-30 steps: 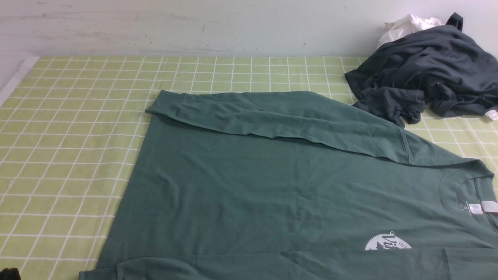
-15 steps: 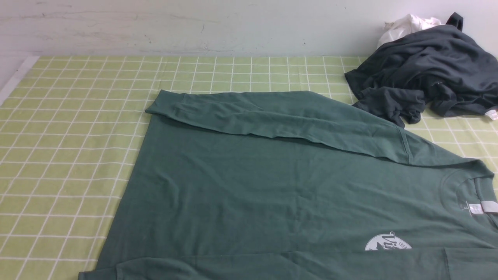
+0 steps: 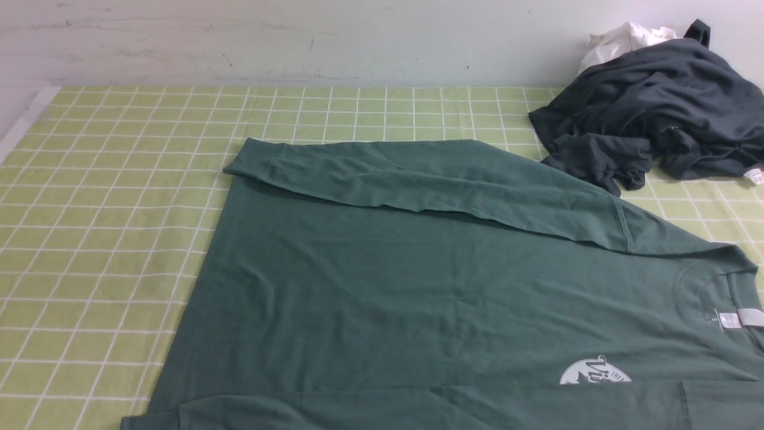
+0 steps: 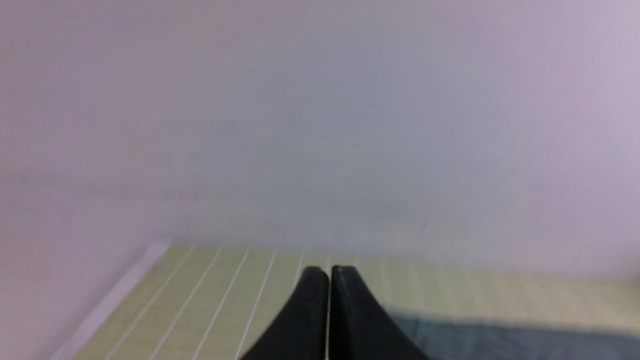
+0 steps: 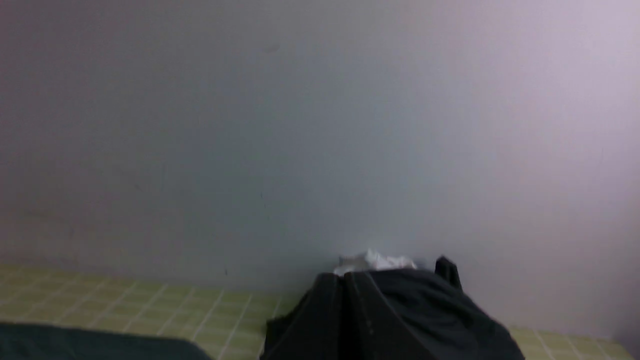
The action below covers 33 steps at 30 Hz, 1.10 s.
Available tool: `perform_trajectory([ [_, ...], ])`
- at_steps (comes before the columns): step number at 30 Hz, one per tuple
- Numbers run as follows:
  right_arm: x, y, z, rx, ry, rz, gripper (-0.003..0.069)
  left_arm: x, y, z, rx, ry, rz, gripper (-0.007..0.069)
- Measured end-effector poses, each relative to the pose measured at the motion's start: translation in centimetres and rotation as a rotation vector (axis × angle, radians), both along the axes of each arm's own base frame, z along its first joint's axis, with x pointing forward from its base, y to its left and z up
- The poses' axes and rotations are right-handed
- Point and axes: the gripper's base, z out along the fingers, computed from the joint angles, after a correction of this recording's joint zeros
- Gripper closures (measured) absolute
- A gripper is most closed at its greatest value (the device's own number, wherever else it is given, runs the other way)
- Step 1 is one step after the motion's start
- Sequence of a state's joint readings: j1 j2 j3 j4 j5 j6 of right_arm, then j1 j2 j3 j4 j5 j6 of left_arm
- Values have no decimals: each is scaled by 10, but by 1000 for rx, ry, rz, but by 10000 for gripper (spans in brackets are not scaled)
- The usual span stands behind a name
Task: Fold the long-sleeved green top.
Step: Use the left arm to clamp the cuff closest to it
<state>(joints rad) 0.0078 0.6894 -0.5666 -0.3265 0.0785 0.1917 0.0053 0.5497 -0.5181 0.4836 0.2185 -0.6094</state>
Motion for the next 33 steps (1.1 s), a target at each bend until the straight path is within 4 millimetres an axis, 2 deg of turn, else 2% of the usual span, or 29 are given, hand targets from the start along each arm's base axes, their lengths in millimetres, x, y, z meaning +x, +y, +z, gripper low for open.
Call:
perform_trajectory([
  [1,11,1,-7,3,92,-2,669,7,3,-10,-6,99,35,629],
  [2,15,2,-9,5,115,-2,669,7,3,-11,-4,107,39,629],
  [3,29,7,-20,17,265,6,669,17,6,-23,-20,214,74,629],
  [5,42,17,-34,19,433,23,669,25,8,-34,-41,299,98,629],
  [8,54,35,-56,-24,674,69,669,41,4,-51,-86,423,88,627],
  [9,54,37,-58,-37,698,78,669,43,2,-52,-87,433,80,625],
  [10,58,48,-74,-80,812,124,669,51,-8,-68,-92,563,25,617],
  [13,62,68,-92,-173,901,236,669,57,-32,-96,-51,800,-132,607],
  [16,65,82,-99,-215,908,322,669,61,-48,-118,6,970,-276,607],
  [17,67,93,-104,-222,912,379,669,63,-57,-133,19,1075,-361,607],
  [18,66,98,-106,-223,916,410,669,64,-60,-140,9,1115,-386,607],
  [23,62,110,-109,-228,926,515,669,70,-61,-150,-81,1172,-380,605],
  [28,60,116,-108,-220,915,582,669,77,-42,-143,-157,1194,-303,571],
  [32,59,119,-107,-188,911,603,669,86,-22,-135,-187,1201,-256,399],
  [33,59,119,-107,-185,912,604,669,87,-21,-135,-186,1200,-256,389],
])
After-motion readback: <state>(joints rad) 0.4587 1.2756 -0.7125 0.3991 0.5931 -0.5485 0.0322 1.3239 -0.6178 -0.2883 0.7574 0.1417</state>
